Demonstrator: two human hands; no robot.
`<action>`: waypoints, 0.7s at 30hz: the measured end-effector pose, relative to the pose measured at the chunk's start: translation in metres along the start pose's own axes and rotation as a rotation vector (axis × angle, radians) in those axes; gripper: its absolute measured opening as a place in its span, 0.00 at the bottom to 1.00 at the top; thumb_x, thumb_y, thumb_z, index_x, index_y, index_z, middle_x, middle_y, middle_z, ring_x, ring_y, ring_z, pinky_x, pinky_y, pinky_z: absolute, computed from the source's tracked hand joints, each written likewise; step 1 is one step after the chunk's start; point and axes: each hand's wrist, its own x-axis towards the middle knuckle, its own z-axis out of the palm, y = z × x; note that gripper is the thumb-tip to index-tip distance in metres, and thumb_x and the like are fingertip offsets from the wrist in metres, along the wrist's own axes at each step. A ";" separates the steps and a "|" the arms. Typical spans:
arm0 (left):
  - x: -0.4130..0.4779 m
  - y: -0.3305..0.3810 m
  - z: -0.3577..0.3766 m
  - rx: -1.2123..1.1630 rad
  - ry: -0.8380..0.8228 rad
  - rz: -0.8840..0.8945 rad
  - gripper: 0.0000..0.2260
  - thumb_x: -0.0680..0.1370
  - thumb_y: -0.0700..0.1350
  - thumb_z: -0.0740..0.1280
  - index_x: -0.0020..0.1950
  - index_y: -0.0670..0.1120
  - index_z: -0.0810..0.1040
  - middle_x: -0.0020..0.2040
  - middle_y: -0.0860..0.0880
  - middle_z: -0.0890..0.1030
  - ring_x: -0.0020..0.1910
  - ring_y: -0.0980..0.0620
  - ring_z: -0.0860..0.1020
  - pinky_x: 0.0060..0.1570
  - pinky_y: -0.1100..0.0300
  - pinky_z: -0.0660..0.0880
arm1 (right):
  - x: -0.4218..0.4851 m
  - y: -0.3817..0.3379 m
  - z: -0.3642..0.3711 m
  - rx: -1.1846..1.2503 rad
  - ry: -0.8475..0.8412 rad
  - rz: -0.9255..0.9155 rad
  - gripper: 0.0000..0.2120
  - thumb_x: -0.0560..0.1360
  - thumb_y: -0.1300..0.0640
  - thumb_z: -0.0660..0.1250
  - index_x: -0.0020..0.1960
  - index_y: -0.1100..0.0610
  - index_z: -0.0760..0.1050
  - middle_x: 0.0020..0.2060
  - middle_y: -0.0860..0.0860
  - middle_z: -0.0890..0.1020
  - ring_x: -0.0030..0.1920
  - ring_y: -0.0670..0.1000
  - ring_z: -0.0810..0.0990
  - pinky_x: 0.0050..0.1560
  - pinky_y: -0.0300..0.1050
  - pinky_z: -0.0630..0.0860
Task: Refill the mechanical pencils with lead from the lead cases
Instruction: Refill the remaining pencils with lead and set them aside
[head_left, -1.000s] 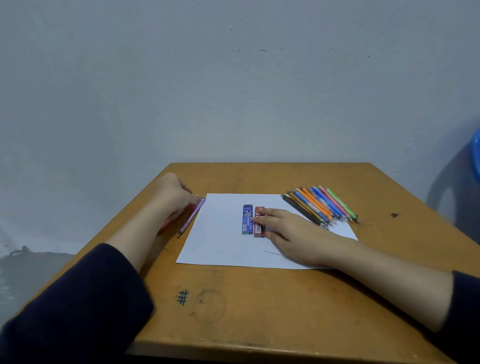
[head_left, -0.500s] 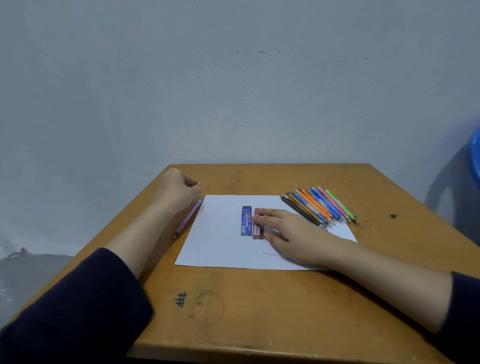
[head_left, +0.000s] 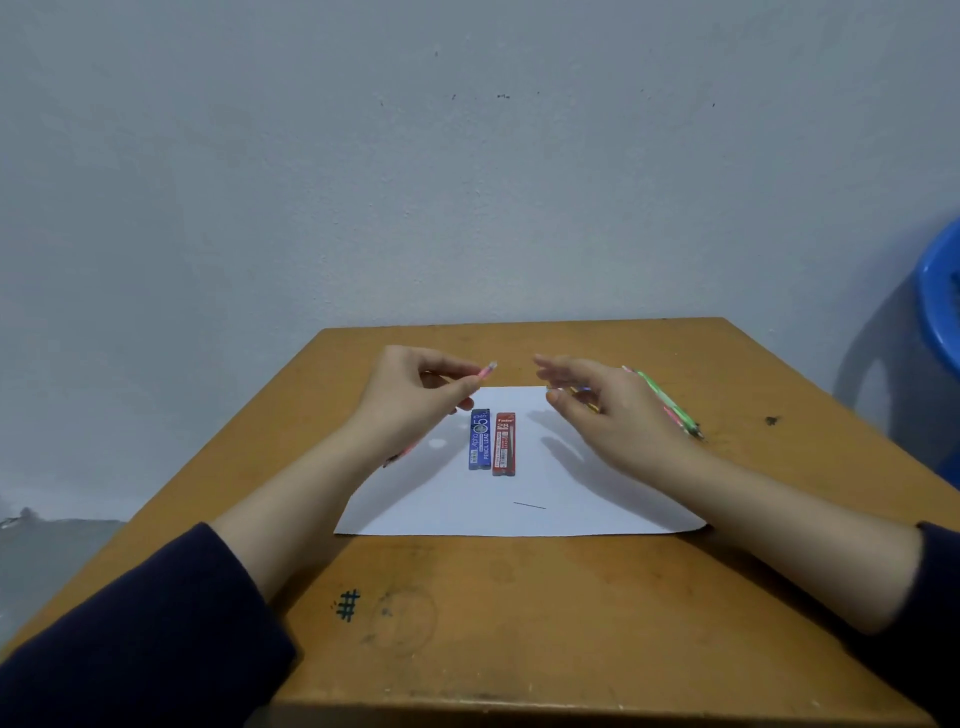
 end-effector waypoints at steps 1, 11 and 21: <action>-0.002 0.000 0.004 -0.011 -0.024 0.020 0.05 0.72 0.44 0.74 0.47 0.47 0.85 0.35 0.49 0.84 0.35 0.55 0.82 0.35 0.64 0.74 | 0.001 0.000 0.000 0.056 0.009 0.029 0.17 0.79 0.60 0.63 0.67 0.53 0.73 0.57 0.48 0.80 0.59 0.44 0.77 0.61 0.38 0.73; -0.015 -0.001 0.023 -0.022 -0.132 0.301 0.10 0.68 0.38 0.77 0.45 0.51 0.84 0.40 0.51 0.81 0.36 0.53 0.80 0.39 0.63 0.78 | 0.003 0.003 -0.001 0.290 0.038 0.088 0.06 0.74 0.60 0.70 0.45 0.49 0.81 0.39 0.45 0.83 0.40 0.38 0.79 0.45 0.38 0.77; -0.010 -0.005 0.019 0.058 -0.152 0.371 0.12 0.69 0.40 0.76 0.46 0.56 0.83 0.41 0.55 0.81 0.36 0.57 0.80 0.39 0.63 0.78 | 0.003 0.006 -0.001 0.396 0.018 0.214 0.04 0.75 0.59 0.69 0.44 0.52 0.82 0.42 0.54 0.84 0.47 0.51 0.81 0.44 0.43 0.80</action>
